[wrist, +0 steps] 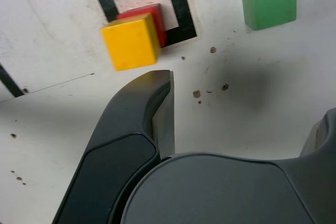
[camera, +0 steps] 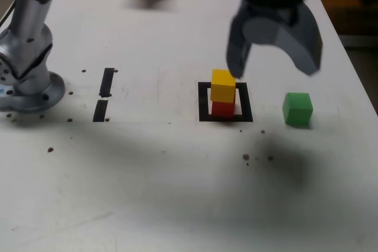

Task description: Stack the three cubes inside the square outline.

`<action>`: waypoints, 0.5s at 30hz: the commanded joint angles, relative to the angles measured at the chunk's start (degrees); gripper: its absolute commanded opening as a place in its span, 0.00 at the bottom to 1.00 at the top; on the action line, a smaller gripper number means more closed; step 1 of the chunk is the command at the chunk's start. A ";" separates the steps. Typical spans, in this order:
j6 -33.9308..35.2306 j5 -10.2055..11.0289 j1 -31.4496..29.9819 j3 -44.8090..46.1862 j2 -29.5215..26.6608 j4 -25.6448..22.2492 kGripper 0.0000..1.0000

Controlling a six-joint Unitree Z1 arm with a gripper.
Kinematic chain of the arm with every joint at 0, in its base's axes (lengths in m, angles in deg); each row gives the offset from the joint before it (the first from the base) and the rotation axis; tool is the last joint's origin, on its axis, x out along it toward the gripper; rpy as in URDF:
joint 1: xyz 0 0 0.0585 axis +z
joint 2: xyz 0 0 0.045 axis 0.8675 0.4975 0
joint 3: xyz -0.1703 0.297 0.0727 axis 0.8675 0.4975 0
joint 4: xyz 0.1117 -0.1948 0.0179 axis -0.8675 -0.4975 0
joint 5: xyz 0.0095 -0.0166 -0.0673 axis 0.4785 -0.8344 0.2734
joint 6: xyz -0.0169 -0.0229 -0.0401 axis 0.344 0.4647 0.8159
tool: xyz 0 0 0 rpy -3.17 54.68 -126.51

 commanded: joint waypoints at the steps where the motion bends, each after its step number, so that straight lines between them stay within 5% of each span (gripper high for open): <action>1: 0.00 -0.21 -0.02 -0.67 1.13 -0.60 0.97; 15: 2.18 -1.83 2.98 -3.71 10.84 -0.01 0.97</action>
